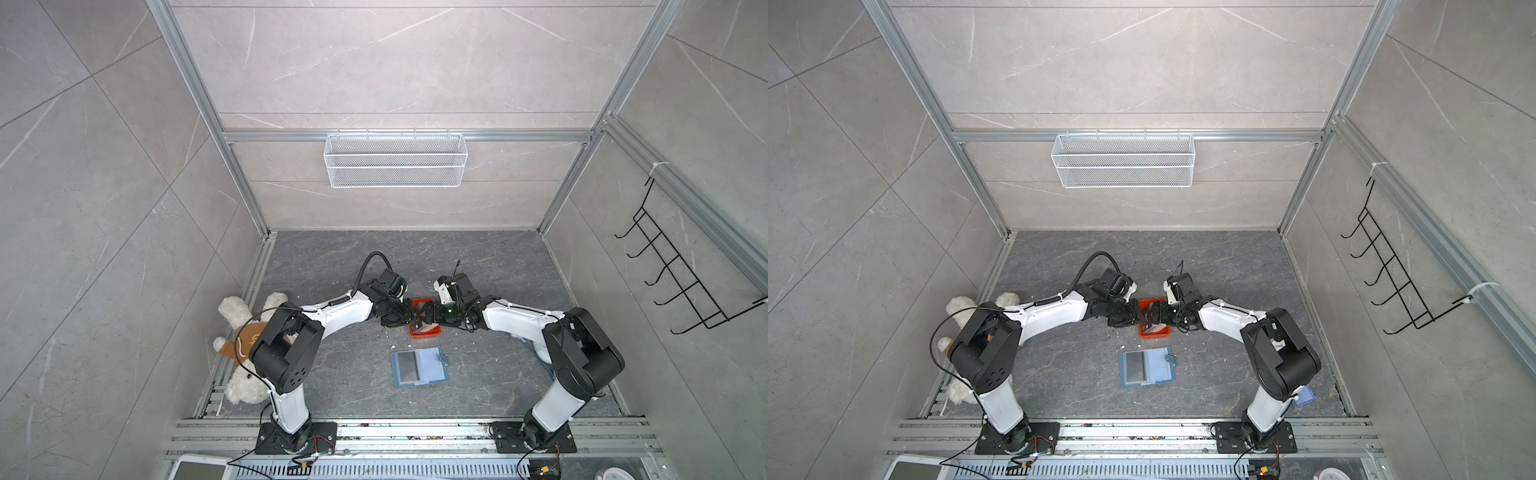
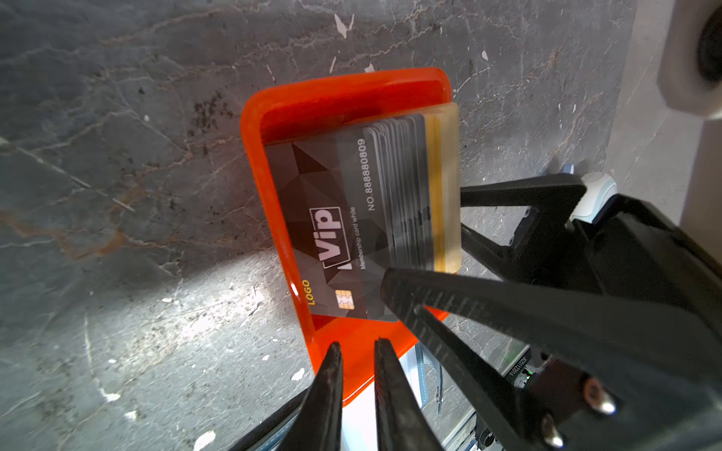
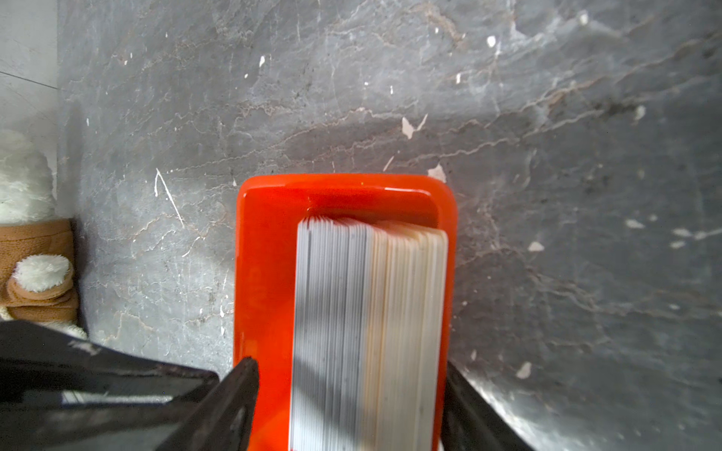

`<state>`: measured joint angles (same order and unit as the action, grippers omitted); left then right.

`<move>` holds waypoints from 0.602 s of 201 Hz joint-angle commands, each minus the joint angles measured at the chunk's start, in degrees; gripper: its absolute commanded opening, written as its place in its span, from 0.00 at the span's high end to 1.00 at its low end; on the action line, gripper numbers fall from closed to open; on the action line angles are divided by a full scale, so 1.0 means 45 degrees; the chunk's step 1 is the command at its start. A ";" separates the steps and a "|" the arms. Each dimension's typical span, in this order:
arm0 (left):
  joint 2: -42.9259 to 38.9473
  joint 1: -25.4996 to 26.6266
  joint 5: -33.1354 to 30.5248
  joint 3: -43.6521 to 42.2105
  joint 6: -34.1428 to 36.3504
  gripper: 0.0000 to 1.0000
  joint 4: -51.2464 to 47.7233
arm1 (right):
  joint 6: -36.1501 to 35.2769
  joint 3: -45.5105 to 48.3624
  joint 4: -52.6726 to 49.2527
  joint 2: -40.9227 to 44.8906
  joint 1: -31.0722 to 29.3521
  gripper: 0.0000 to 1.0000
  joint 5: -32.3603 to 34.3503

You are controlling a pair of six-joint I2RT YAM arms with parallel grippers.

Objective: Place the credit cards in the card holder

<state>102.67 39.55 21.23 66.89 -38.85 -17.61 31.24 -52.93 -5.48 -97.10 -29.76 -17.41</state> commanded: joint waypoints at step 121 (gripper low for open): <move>0.1220 -0.0045 -0.0627 0.1340 0.0255 0.91 -0.0002 | 0.0006 -0.0010 -0.0055 -0.0238 -0.0090 0.25 0.0466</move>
<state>106.67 39.55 20.45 70.63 -38.74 -17.54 31.29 -52.82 -5.52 -97.03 -29.76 -16.08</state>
